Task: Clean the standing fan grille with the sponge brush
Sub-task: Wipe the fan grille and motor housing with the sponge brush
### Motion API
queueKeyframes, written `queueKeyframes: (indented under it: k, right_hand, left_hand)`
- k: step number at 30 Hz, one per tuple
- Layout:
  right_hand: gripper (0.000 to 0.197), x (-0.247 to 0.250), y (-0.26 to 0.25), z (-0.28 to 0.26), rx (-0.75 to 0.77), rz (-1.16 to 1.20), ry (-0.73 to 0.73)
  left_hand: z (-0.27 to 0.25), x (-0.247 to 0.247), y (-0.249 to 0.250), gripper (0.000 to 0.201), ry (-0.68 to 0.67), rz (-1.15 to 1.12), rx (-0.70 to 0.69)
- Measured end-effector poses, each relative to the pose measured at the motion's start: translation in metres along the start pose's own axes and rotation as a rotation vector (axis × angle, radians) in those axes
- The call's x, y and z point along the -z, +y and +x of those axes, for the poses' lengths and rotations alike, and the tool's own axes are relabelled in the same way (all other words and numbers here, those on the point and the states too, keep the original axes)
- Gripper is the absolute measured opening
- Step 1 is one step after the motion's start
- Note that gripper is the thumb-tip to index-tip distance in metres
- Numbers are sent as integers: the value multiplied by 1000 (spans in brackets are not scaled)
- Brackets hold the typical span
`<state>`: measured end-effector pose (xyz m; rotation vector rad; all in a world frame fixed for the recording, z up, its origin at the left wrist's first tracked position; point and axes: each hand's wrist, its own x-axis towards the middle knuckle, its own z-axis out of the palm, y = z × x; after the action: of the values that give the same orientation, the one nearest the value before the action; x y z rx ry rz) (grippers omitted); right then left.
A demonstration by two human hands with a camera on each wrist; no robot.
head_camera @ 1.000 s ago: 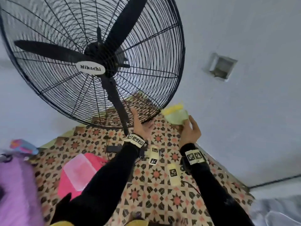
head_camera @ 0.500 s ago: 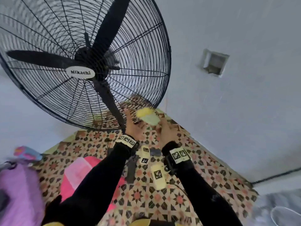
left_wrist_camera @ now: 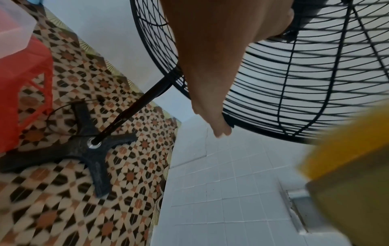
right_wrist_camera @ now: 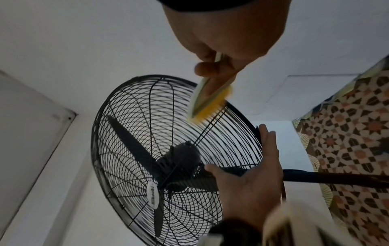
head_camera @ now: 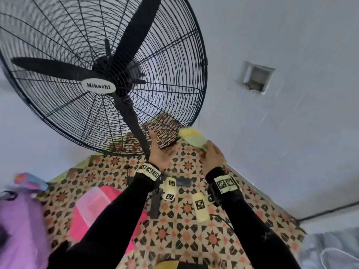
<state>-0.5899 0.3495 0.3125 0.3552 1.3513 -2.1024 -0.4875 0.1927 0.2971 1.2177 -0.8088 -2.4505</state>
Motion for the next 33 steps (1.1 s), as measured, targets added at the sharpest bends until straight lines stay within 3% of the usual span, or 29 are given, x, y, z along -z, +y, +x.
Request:
queueKeyframes:
  k: [1,3,6,8,11,12,14,18,21,23,26,29,31,33]
  right_hand:
    - [22,1,-1,3,-7,-26,23]
    - [27,0,7,2,-21,-132,-2]
    - [23,0,25,-9,-66,-346,-147]
    - [20,-2,21,-20,-115,-487,-260]
    - [16,-15,-7,-12,-17,-625,-339]
    - [26,-22,-18,-4,34,-617,-332]
    - [70,-44,-38,10,139,-556,-353]
    - [116,-92,-63,18,366,-543,-335]
    - [115,-115,-67,20,379,-508,-218]
    - [111,-118,-66,19,400,-472,-169]
    - [97,-115,-62,23,425,-447,-157]
    - [79,-113,-64,26,437,-442,-181]
    - [79,-112,-64,27,434,-431,-200]
    - [82,-112,-64,27,434,-432,-209]
  left_hand:
    - [-5,-3,3,116,-36,-31,37]
    - [-15,-9,-3,112,-117,135,30]
    - [-28,-23,-12,80,-227,503,5]
    - [-24,-20,-14,75,-121,698,-105]
    - [-38,-12,5,39,-42,993,-293]
    - [-48,-9,16,34,-51,1099,-356]
    - [-76,-7,45,38,-33,1177,-529]
    - [-120,-6,109,43,192,1075,-902]
    - [-133,-2,153,47,270,905,-959]
    - [-139,1,176,48,319,911,-972]
    - [-145,4,195,40,504,987,-1114]
    - [-147,4,197,30,708,1251,-1330]
    - [-139,7,187,32,701,1378,-1413]
    - [-124,14,170,39,639,1467,-1406]
